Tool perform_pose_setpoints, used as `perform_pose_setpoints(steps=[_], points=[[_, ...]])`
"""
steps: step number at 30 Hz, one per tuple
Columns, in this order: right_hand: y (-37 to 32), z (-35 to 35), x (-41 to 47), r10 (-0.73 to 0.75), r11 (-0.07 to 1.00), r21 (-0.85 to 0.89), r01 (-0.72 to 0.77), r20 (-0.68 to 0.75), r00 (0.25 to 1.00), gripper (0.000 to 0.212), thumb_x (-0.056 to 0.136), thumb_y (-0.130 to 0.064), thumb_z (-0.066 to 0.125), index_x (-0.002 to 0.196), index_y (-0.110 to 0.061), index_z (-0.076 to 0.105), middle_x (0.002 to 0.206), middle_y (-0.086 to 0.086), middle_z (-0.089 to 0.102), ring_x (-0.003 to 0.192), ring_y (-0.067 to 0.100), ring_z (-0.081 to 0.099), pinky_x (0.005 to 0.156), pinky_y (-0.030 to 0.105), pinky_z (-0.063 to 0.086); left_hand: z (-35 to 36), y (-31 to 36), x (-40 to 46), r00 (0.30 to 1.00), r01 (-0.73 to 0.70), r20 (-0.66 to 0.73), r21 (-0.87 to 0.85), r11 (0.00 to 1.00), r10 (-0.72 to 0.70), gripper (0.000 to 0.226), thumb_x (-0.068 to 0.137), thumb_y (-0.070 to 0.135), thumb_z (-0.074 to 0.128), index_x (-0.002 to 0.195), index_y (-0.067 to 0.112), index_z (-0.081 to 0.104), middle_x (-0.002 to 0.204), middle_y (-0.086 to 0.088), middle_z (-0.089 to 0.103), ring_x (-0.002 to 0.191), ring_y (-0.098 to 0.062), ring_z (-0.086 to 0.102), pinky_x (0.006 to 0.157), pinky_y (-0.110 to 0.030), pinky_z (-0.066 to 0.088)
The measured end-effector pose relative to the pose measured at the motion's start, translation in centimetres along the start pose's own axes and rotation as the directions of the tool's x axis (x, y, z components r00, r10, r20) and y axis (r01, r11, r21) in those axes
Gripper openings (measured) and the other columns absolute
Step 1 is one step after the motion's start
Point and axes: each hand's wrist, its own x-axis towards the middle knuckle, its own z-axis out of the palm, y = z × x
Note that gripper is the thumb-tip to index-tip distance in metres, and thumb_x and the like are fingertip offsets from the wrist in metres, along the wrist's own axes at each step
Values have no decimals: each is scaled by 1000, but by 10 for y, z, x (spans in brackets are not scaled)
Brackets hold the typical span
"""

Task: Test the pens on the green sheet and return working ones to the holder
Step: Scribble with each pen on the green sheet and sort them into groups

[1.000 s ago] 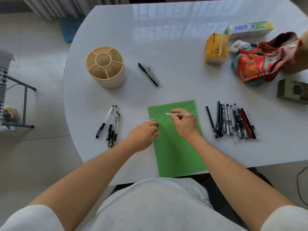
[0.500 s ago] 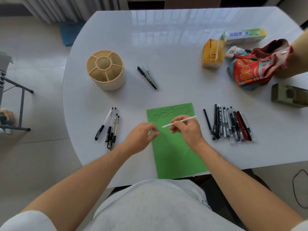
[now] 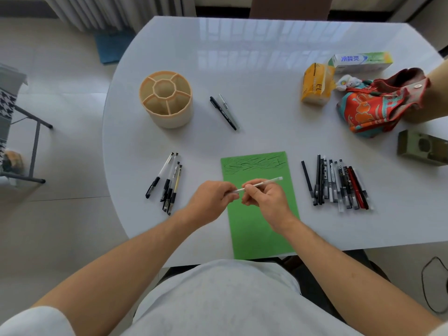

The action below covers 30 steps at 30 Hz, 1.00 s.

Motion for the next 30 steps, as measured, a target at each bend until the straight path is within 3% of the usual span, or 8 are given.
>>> perform_pose_setpoints(steps=[5,9,13,15,19,25,28,30], points=[[4,20,7,11,995,-98,-9,21,1000,11,98,-11,65,93,-6,73,65,7,68,61,21,63,62,30,56,-9,-12,-12,998,61,-19,32,998,-60,20,95,33,62,89,16,72,64,5,61,61,-20,52,56,-33,35],[-7,43,40,65,989,-142,-51,98,993,15,97,-24,68,95,-10,73,80,6,74,59,14,61,65,31,58,-18,-34,-21,964,216,-152,-34,976,-218,19,95,32,62,86,19,72,69,6,59,70,-19,56,60,-31,32],[-29,47,100,-22,974,-226,-10,-137,990,15,95,-31,68,96,-16,69,93,5,72,65,17,63,75,41,58,-30,-69,-34,819,497,-290,-74,865,-495,20,94,35,64,93,20,77,86,5,56,90,-18,56,73,-30,38],[-40,39,129,-156,893,-449,32,-242,958,12,93,-27,66,99,-18,70,95,1,72,82,21,67,86,40,58,-34,-88,-47,754,602,-281,-68,796,-594,20,92,37,62,89,23,75,86,5,54,86,-20,58,70,-29,38],[-56,32,178,-296,637,-769,58,-175,939,24,93,-26,60,109,-13,73,105,8,74,98,26,67,89,36,54,-34,-112,-70,671,698,-292,-61,713,-682,20,93,39,62,96,21,71,89,4,56,82,-19,56,70,-29,38],[-55,40,215,-295,342,-939,37,-70,953,26,94,-32,57,107,-14,72,106,12,73,97,33,67,80,36,54,-28,-111,-79,631,736,-294,-64,674,-718,27,89,40,67,110,24,62,100,4,60,88,-21,59,72,-32,44],[-55,40,216,-285,284,-959,5,-80,955,27,93,-31,56,104,-12,71,104,13,73,95,33,67,78,35,52,-27,-107,-79,630,735,-305,-64,675,-714,33,87,41,71,111,25,57,100,6,56,87,-18,57,70,-31,43],[-56,38,209,-282,340,-940,1,-101,954,25,89,-32,58,98,-12,72,97,10,73,91,31,67,77,35,54,-28,-102,-77,647,713,-335,-55,699,-685,34,86,42,72,111,25,55,99,9,52,87,-16,55,70,-31,44]])
